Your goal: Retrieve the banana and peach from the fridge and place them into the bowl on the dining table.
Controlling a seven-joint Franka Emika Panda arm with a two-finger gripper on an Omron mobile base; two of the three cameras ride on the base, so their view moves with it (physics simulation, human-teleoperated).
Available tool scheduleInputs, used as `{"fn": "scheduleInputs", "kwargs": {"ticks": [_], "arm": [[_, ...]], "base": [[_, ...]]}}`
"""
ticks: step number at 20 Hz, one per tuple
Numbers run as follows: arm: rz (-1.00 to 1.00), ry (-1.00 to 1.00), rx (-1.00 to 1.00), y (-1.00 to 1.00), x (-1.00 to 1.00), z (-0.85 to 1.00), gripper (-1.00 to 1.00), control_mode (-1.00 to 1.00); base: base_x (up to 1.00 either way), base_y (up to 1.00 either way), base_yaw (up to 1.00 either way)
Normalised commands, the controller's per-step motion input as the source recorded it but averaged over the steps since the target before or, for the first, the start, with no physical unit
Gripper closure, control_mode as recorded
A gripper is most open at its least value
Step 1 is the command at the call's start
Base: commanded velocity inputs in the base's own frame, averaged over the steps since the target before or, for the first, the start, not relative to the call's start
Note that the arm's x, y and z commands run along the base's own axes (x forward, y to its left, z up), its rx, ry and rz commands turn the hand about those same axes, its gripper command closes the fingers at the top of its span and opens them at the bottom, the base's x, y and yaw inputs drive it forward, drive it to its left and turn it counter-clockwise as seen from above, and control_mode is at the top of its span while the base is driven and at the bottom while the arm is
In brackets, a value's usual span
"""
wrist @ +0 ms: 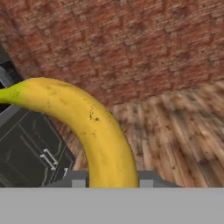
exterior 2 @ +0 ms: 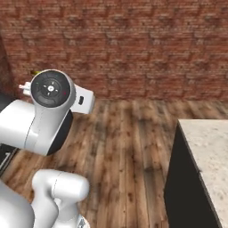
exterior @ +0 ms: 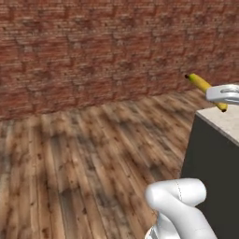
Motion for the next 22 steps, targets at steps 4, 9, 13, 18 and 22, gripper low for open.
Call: {"fn": "scheduleInputs", "kwargs": {"ticks": [4, 9, 13, 18, 22], "arm": [[0.0, 0.0, 0.0, 0.0, 0.0, 0.0, 1.0, 1.0], [0.0, 0.0, 0.0, 0.0, 0.0, 0.0, 1.0, 1.0], [0.0, 0.0, 0.0, 0.0, 0.0, 0.0, 1.0, 1.0], [0.0, 0.0, 0.0, 0.0, 0.0, 0.0, 1.0, 1.0], [0.0, 0.0, 0.0, 0.0, 0.0, 0.0, 1.0, 1.0]], "base": [[1.0, 0.54, -0.29], [1.0, 0.38, -0.34], [1.0, 0.38, -0.44], [1.0, 0.51, -0.51], [1.0, 0.42, -0.64]]}}
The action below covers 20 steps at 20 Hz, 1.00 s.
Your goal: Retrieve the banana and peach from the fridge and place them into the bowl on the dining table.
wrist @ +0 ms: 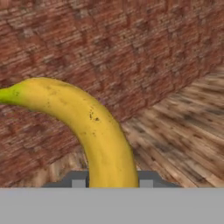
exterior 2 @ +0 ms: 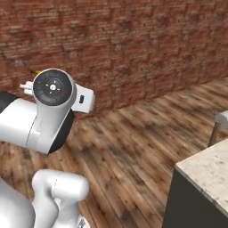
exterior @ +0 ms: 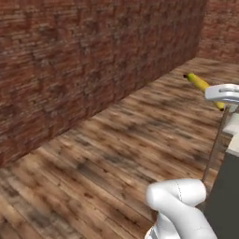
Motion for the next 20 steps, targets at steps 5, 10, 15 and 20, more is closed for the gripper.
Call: {"fn": "scheduleInputs", "kwargs": {"ticks": [5, 10, 15, 20], "arm": [[0.0, 0.0, 0.0, 0.0, 0.0, 0.0, 1.0, 1.0], [0.0, 0.0, 0.0, 0.0, 0.0, 0.0, 1.0, 1.0], [0.0, 0.0, 0.0, 0.0, 0.0, 0.0, 1.0, 1.0], [0.0, 0.0, 0.0, 0.0, 0.0, 0.0, 1.0, 1.0]], "base": [[0.93, 0.24, -0.73], [0.75, 0.21, -0.8], [0.68, 0.37, -0.84], [0.79, 0.75, -0.8]]}}
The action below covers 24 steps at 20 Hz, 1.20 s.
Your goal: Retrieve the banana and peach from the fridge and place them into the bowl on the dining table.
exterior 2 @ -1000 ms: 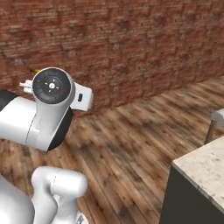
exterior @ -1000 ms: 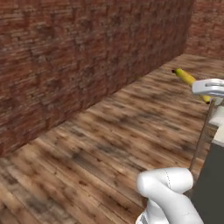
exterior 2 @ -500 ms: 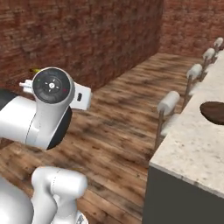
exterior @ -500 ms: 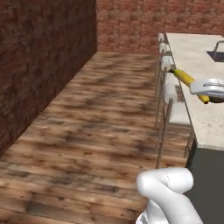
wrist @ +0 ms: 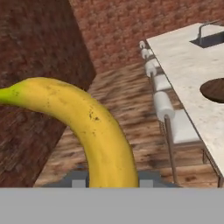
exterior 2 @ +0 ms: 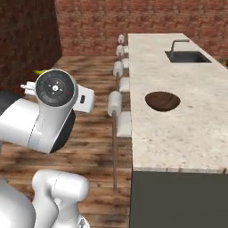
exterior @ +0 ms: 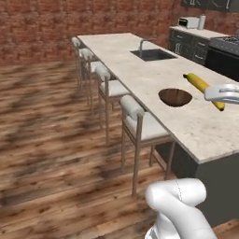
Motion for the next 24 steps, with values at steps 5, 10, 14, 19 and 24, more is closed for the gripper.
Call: {"fn": "scheduleInputs", "kwargs": {"ticks": [5, 10, 14, 19, 24], "arm": [[0.0, 0.0, 0.0, 0.0, 0.0, 0.0, 1.0, 1.0], [0.0, 0.0, 0.0, 0.0, 0.0, 0.0, 1.0, 1.0], [0.0, 0.0, 0.0, 0.0, 0.0, 0.0, 1.0, 1.0], [0.0, 0.0, 0.0, 0.0, 0.0, 0.0, 1.0, 1.0], [0.0, 0.0, 0.0, 0.0, 0.0, 0.0, 1.0, 1.0]], "base": [[0.92, 0.91, -0.74], [0.82, 0.98, -0.72], [0.76, 0.94, -0.74], [0.56, 0.99, -0.7], [0.39, 1.0, -0.66]]}}
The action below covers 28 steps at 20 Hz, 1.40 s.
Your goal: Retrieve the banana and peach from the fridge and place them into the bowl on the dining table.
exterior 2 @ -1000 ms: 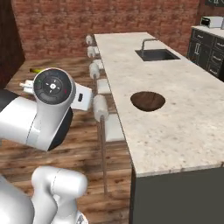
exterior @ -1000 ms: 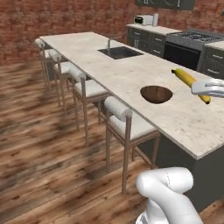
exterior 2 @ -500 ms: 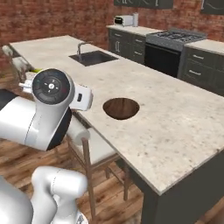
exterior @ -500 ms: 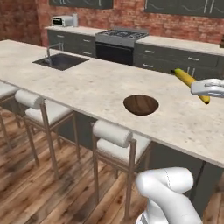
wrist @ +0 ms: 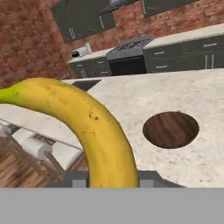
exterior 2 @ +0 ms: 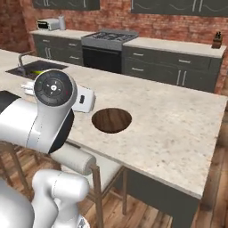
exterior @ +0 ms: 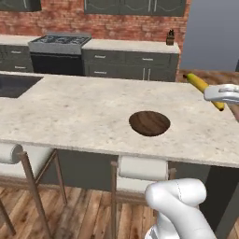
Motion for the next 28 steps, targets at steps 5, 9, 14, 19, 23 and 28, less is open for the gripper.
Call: {"fn": "scheduleInputs", "kwargs": {"ticks": [5, 9, 14, 19, 23, 28], "arm": [[0.0, 0.0, 0.0, 0.0, 0.0, 0.0, 1.0, 1.0], [0.0, 0.0, 0.0, 0.0, 0.0, 0.0, 1.0, 1.0], [0.0, 0.0, 0.0, 0.0, 0.0, 0.0, 1.0, 1.0], [-0.03, 0.05, 0.0, 0.0, 0.11, -0.04, 1.0, -1.0], [-0.11, 0.32, 0.0, 0.06, 0.64, -0.38, 1.0, -1.0], [-0.1, 0.31, 0.0, 0.07, 0.59, -0.56, 1.0, -1.0]], "base": [[0.36, 1.0, -0.63], [0.63, 0.8, -0.52], [0.52, 0.18, -0.25], [0.42, 0.0, -0.1], [0.0, 0.0, 0.0], [0.0, 0.0, 0.0]]}}
